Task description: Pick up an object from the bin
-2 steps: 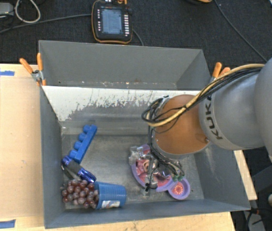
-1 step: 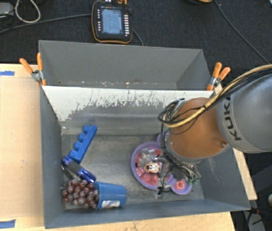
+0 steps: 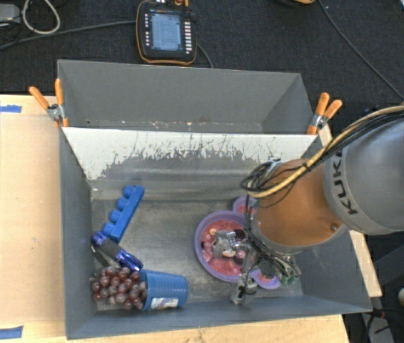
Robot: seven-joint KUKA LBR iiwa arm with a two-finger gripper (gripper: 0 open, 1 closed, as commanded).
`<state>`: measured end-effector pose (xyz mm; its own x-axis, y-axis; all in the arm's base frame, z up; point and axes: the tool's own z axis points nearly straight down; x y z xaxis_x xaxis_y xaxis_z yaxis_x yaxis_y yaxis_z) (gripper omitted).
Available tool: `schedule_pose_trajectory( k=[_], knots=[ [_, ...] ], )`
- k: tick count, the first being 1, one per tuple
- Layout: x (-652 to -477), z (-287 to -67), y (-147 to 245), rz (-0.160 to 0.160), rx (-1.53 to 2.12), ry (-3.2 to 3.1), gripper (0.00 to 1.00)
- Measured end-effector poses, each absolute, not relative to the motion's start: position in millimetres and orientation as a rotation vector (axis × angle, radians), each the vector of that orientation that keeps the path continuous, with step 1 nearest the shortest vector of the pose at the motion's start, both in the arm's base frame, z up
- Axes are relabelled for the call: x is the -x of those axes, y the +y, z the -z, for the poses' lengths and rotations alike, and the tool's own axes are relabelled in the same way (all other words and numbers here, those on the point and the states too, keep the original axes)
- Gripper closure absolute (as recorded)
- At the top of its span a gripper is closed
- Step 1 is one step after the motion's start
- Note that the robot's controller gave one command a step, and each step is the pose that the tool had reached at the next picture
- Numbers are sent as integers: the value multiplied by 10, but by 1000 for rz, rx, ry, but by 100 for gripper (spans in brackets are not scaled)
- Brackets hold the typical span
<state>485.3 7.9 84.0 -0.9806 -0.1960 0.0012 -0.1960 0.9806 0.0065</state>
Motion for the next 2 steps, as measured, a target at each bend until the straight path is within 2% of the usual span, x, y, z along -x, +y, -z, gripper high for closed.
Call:
schedule_pose_trajectory(
  k=[1,2],
  knots=[
    [-4866,-973,19,6,-313,-3133,100],
    [-4866,-970,19,6,-312,-3133,100]
  ],
)
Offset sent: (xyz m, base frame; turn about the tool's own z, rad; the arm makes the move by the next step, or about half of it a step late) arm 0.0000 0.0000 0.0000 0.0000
